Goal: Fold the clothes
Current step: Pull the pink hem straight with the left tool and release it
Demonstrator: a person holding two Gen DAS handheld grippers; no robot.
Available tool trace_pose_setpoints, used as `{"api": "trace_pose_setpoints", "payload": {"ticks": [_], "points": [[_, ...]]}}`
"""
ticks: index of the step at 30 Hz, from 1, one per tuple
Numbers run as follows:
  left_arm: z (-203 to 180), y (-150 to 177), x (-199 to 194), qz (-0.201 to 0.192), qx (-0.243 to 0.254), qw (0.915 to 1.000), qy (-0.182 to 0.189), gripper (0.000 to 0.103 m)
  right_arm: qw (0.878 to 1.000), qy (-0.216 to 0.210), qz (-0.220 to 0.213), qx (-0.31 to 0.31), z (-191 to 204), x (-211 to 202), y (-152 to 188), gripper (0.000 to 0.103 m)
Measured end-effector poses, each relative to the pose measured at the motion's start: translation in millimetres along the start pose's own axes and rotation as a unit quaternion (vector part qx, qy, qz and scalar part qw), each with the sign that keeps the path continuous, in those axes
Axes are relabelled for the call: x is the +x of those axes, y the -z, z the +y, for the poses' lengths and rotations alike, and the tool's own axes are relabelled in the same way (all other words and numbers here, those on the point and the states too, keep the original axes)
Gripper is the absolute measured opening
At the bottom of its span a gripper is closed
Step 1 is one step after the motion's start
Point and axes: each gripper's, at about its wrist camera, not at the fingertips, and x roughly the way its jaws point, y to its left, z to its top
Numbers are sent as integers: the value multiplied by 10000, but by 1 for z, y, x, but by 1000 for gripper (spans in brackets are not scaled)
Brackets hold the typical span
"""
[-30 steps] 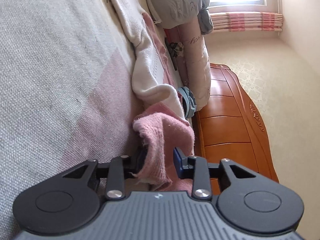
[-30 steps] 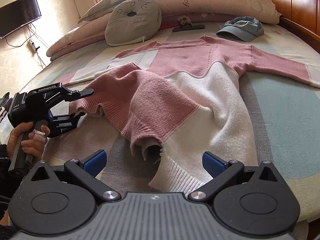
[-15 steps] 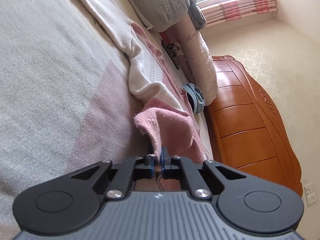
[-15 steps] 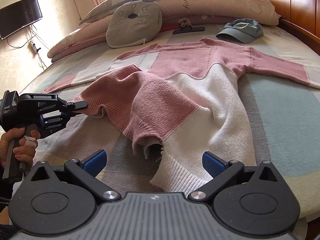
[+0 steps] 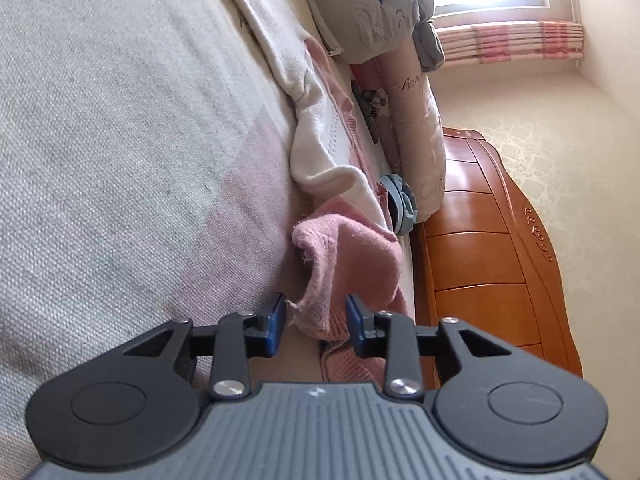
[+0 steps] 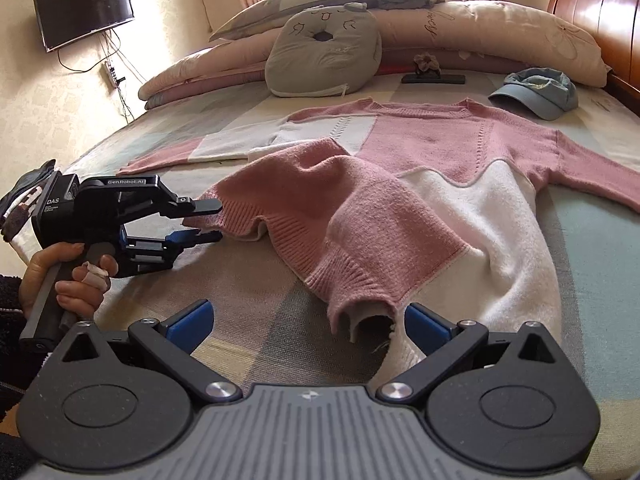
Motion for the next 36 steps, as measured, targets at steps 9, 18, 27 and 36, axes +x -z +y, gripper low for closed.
{"api": "trace_pose_setpoints", "payload": {"ticks": [9, 18, 27, 36], "points": [[-10, 5, 26, -79, 99, 9999, 25, 41, 9995, 44, 106, 308, -10, 1, 9, 103], [-9, 10, 35, -210, 177, 9990, -364, 6, 9980, 118, 247, 572, -17, 6, 16, 103], [-36, 28, -18, -471, 690, 9960, -312, 4, 9984, 169, 151, 518, -18, 1, 13, 103], [-53, 56, -87, -655, 717, 9948, -294, 4, 9988, 148, 79, 464, -15, -5, 12, 103]]}}
